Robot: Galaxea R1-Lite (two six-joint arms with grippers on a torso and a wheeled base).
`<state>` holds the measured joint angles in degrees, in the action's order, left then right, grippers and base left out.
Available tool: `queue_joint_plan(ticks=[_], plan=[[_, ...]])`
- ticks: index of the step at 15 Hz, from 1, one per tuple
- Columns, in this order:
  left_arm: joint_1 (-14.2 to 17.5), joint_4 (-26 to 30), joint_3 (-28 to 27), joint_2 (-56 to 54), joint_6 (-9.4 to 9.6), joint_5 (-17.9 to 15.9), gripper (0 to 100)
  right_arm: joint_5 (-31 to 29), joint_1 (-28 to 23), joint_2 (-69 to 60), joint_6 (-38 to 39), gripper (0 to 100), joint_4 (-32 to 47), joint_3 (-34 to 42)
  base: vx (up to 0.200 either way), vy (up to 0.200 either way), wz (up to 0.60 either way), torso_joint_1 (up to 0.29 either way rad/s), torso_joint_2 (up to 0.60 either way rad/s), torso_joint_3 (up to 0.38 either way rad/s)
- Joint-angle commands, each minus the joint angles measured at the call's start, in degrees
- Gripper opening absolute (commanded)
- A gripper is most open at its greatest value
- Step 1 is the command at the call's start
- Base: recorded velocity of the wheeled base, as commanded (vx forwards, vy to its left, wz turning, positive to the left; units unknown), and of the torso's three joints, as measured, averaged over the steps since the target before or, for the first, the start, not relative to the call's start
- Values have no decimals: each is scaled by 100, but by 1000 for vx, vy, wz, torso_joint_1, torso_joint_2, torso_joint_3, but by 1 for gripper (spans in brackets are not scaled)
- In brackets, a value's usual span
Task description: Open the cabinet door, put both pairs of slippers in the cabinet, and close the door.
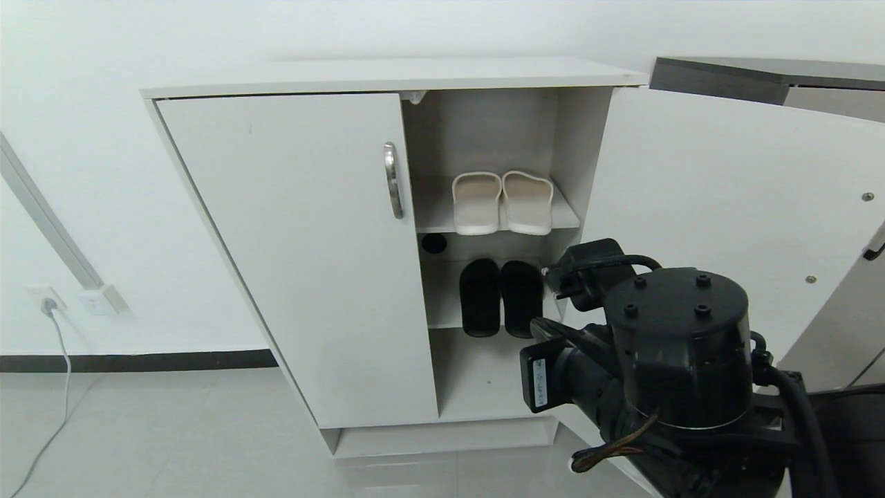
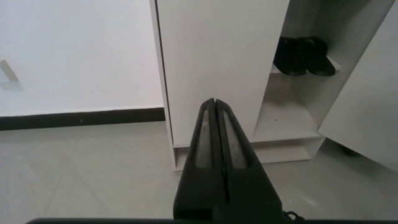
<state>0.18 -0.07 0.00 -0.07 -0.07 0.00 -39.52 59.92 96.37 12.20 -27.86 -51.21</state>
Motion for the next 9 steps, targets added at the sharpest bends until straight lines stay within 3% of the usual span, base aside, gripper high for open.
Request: queue_joint_plan(ticks=[1,9], plan=[[-1,-1,0,7,-1,0,0,6,2,40,1,0,-1,6,0,0,0,0,0,0],[-1,-1,0,7,-1,0,0,6,2,58,1,0,-1,6,0,0,0,0,0,0]])
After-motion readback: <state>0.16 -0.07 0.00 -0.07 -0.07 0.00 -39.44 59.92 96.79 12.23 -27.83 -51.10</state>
